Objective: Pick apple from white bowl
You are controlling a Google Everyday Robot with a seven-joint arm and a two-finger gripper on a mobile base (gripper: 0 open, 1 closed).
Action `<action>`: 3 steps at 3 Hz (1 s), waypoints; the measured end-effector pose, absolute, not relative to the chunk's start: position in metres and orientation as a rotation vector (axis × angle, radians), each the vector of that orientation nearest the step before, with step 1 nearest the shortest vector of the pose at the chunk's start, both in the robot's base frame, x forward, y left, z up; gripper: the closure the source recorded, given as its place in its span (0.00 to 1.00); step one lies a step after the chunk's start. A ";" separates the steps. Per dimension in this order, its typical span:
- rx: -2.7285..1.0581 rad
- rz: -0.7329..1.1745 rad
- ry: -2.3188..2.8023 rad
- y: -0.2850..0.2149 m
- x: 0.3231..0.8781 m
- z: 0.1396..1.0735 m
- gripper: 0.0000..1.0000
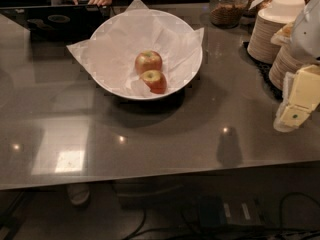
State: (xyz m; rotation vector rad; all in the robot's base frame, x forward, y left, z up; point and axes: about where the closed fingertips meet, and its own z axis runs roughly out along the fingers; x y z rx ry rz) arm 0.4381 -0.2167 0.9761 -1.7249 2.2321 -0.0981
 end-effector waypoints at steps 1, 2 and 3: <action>-1.725 -0.098 2.232 -0.217 0.438 0.976 0.00; -1.733 -0.070 2.180 -0.206 0.452 0.973 0.00; -1.747 -0.011 2.095 -0.184 0.481 0.965 0.00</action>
Offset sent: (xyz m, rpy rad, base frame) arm 0.0325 0.0219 -0.0114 0.0787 -0.0246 0.0709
